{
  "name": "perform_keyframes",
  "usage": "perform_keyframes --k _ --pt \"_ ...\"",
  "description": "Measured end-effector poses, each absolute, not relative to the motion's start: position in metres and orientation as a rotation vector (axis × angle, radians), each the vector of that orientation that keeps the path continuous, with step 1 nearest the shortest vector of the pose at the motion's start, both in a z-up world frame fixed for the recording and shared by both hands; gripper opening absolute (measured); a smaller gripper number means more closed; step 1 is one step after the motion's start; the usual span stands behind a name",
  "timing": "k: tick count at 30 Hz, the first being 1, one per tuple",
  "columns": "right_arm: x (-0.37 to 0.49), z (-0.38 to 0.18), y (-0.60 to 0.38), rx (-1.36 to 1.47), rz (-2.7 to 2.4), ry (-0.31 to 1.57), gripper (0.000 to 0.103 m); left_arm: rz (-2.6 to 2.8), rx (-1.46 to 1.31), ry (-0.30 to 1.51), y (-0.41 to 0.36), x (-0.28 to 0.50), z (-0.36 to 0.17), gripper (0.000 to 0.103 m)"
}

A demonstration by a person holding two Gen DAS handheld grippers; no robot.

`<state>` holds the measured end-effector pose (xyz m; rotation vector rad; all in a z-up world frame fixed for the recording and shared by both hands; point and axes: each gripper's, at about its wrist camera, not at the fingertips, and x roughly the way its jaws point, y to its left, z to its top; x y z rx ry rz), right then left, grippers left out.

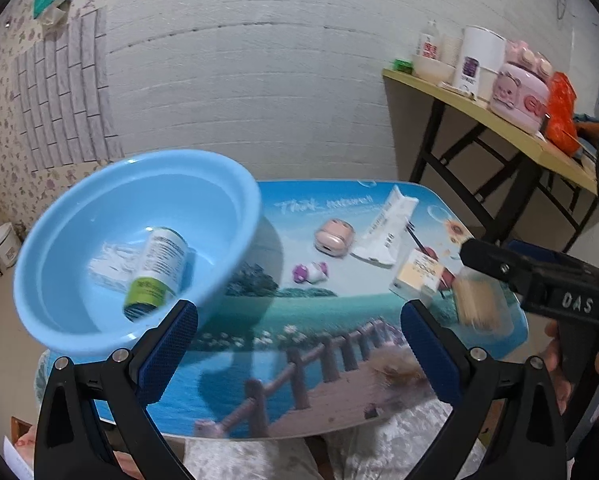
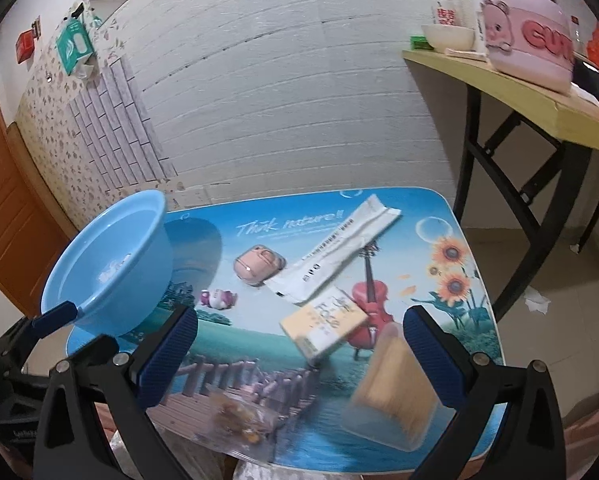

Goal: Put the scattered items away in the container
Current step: 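Grasp the clear plastic bag with the left tool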

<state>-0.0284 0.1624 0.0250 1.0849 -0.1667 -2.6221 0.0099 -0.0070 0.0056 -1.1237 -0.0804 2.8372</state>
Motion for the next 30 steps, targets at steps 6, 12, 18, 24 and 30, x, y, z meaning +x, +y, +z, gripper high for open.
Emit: perform_keyframes --k 6,12,18,24,30 --pt "-0.026 0.018 0.171 1.111 -2.626 -0.186 0.103 2.807 -1.127 -0.064 0.006 0.013 0.002 0.103" --pt "-0.025 0.018 0.178 1.109 -2.64 -0.176 0.103 2.795 -1.131 -0.049 0.014 0.013 -0.002 0.103" --pt "-0.024 0.015 0.189 1.12 -2.655 -0.193 0.103 2.783 -1.144 -0.046 0.018 0.015 -0.008 0.103" --pt "-0.026 0.009 0.201 1.143 -2.665 -0.226 0.103 2.763 -1.165 -0.031 0.024 0.015 -0.016 0.103" --pt "-0.025 0.006 0.208 1.146 -2.682 -0.207 0.103 2.721 -1.176 -0.007 0.036 0.015 -0.026 0.103"
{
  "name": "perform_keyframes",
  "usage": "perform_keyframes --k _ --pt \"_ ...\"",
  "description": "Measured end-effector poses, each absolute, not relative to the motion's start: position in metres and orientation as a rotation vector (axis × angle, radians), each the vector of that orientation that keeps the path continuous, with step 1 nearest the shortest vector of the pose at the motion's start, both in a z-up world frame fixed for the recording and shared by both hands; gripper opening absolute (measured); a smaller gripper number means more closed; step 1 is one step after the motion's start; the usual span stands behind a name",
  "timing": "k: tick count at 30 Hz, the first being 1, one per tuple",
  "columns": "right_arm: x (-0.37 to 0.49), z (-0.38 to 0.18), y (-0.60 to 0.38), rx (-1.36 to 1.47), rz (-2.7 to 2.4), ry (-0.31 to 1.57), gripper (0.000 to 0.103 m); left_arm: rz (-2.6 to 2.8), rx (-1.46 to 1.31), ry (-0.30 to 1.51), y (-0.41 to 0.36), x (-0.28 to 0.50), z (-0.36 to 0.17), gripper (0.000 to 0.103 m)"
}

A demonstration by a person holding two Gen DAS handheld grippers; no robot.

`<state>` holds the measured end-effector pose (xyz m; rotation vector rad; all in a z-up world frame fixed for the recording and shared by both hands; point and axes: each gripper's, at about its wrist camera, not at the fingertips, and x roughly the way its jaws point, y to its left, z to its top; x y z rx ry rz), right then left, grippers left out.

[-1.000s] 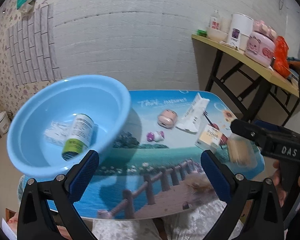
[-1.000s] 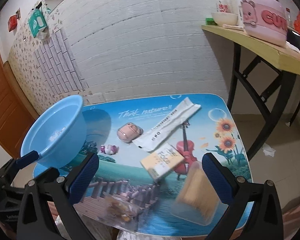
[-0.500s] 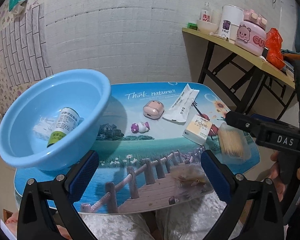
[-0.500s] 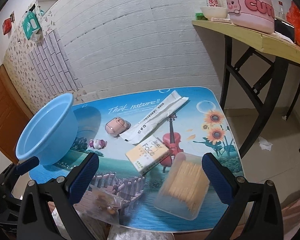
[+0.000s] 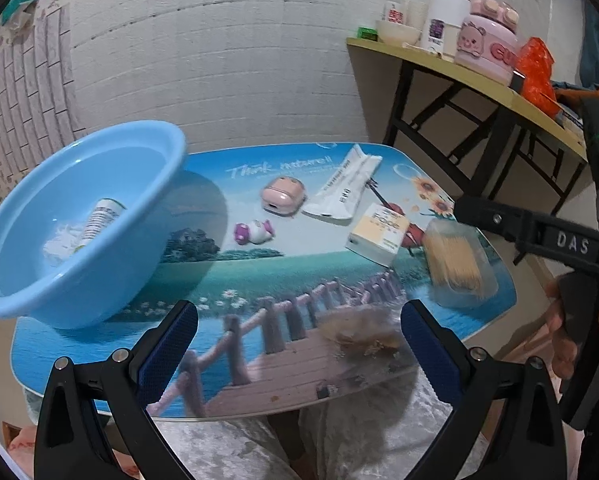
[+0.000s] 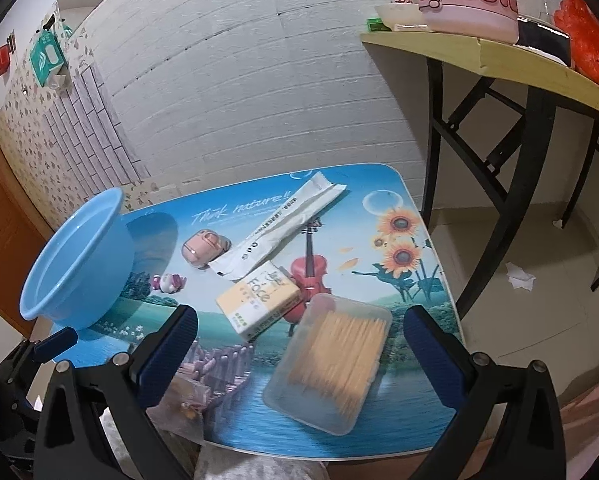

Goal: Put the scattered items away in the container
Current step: 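Grasp the clear plastic bag with the left tool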

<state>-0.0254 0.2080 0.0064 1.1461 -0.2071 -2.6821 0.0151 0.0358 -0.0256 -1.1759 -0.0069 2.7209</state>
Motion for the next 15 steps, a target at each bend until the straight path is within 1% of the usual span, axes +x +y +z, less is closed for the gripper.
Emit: perform_keyframes --k 8,15 --pt "-0.026 0.0 0.22 1.166 -2.702 -0.215 0.103 2.695 -1.227 0.023 0.062 0.014 -0.047 0.103" --pt "-0.027 -0.005 0.228 1.183 -2.705 -0.232 0.103 2.748 -1.206 0.024 0.074 0.013 -0.058 0.103"
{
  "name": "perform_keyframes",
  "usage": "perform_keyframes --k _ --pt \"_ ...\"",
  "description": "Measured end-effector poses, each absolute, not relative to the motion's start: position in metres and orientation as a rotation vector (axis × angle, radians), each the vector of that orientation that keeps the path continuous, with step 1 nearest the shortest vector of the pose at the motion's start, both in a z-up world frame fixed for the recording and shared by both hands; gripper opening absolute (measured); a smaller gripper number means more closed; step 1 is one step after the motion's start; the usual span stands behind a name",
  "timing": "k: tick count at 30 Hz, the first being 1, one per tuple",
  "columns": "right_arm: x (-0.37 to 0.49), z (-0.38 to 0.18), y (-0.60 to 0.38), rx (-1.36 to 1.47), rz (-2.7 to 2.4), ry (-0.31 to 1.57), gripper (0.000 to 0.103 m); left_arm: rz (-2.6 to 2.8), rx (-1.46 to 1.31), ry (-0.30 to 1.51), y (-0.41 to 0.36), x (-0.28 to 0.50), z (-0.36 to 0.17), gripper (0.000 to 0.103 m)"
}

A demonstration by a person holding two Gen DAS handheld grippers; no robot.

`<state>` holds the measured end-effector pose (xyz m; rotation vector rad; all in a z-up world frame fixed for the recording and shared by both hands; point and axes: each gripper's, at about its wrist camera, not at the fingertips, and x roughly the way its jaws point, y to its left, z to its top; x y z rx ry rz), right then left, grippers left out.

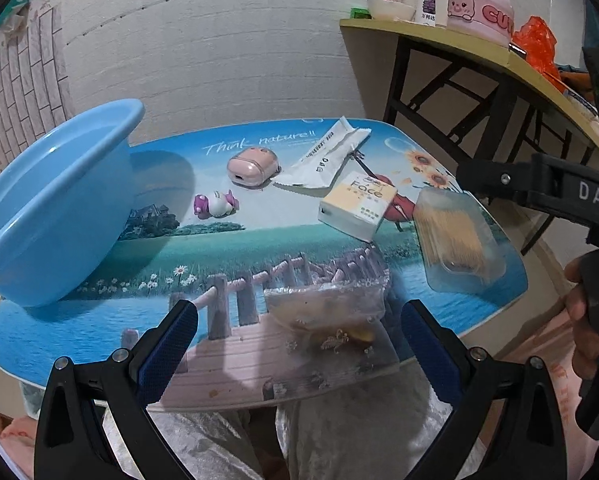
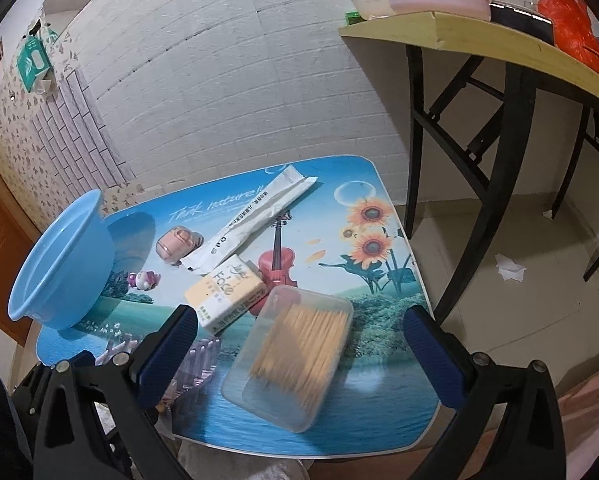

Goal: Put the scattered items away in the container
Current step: 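Grasp the clear plastic bag with the left tool, then grasp the clear toothpick box with the right tool while the left tool holds the bag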

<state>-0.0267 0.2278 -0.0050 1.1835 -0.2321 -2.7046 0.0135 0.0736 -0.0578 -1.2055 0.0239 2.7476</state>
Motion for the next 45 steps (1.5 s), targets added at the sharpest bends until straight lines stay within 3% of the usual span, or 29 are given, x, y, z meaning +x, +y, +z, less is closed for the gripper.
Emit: perform_keyframes --k 9,13,22,24,26,28,45 --pt "-0.028 -0.009 0.226 1.189 -2.699 -0.23 0.103 2.773 -1.202 0.032 0.083 0.014 -0.075 0.101" --pt "-0.028 -0.01 0.225 1.198 -2.703 -0.226 0.103 2.797 -1.179 0.045 0.086 0.014 -0.082 0.086" --pt "-0.031 -0.017 0.217 1.225 -2.703 -0.217 0.103 2.822 -1.121 0.053 0.085 0.021 -0.082 0.085" --pt "-0.031 -0.019 0.214 1.23 -2.708 -0.204 0.103 2.824 -1.116 0.05 0.085 0.021 -0.081 0.08" --pt "-0.031 -0.021 0.213 1.237 -2.719 -0.188 0.103 2.82 -1.106 0.053 0.084 0.021 -0.08 0.067" --pt "-0.032 -0.023 0.212 1.251 -2.726 -0.184 0.103 2.813 -1.099 0.051 0.084 0.021 -0.079 0.061" --pt "-0.036 -0.035 0.202 1.304 -2.796 -0.161 0.103 2.784 -1.103 -0.035 0.072 0.016 -0.079 0.058"
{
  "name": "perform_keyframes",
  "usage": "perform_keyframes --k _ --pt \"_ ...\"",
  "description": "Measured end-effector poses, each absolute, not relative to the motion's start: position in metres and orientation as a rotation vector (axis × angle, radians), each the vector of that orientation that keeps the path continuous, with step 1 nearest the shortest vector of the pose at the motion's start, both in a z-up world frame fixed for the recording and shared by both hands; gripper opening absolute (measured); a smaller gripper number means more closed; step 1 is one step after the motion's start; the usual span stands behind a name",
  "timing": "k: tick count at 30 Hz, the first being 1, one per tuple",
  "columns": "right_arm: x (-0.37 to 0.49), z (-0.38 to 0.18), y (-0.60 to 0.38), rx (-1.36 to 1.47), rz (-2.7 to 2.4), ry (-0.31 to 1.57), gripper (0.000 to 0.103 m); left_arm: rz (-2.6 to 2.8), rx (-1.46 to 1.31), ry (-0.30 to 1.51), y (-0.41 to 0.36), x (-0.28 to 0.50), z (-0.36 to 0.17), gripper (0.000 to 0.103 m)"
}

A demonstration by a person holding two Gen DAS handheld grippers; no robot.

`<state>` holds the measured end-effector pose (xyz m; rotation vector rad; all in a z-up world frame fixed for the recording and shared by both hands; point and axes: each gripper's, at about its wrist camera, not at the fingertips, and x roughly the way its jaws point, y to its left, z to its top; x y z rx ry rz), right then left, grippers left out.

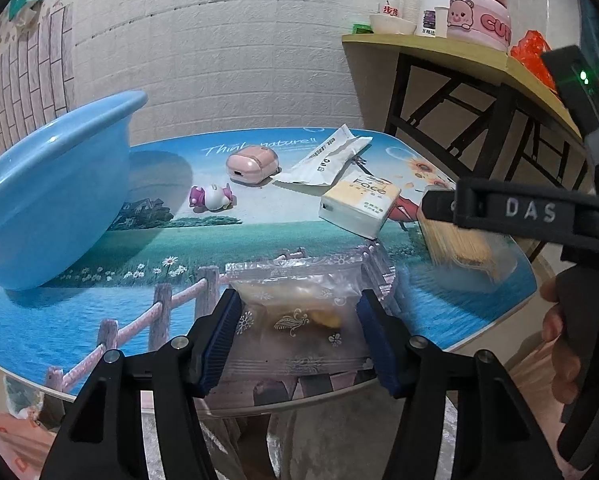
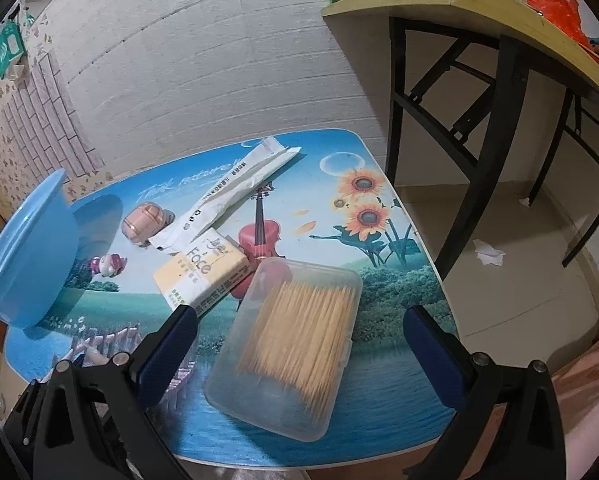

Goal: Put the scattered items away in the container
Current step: 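Grasp the clear toothpick box with the right tool while the left tool holds the bag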

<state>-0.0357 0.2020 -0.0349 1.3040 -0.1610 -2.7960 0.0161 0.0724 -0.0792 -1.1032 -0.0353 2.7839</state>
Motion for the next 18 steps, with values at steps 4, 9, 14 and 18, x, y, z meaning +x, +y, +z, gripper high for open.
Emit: perform_keyframes --k 4,9,14,18 --pt "-0.037 -0.039 0.198 1.319 -2.801 -0.141 0.103 2.789 -1.106 -0.044 0.069 0.014 -0.079 0.057" --pt "-0.038 -0.043 0.191 1.317 -2.822 -0.122 0.103 2.8 -1.096 -0.04 0.064 0.013 -0.079 0.057" --pt "-0.04 -0.052 0.183 1.337 -2.824 -0.102 0.103 2.815 -1.084 -0.047 0.059 0.014 -0.077 0.056" --pt "-0.043 -0.058 0.177 1.352 -2.817 -0.071 0.103 2.826 -1.085 -0.059 0.054 0.012 -0.077 0.056"
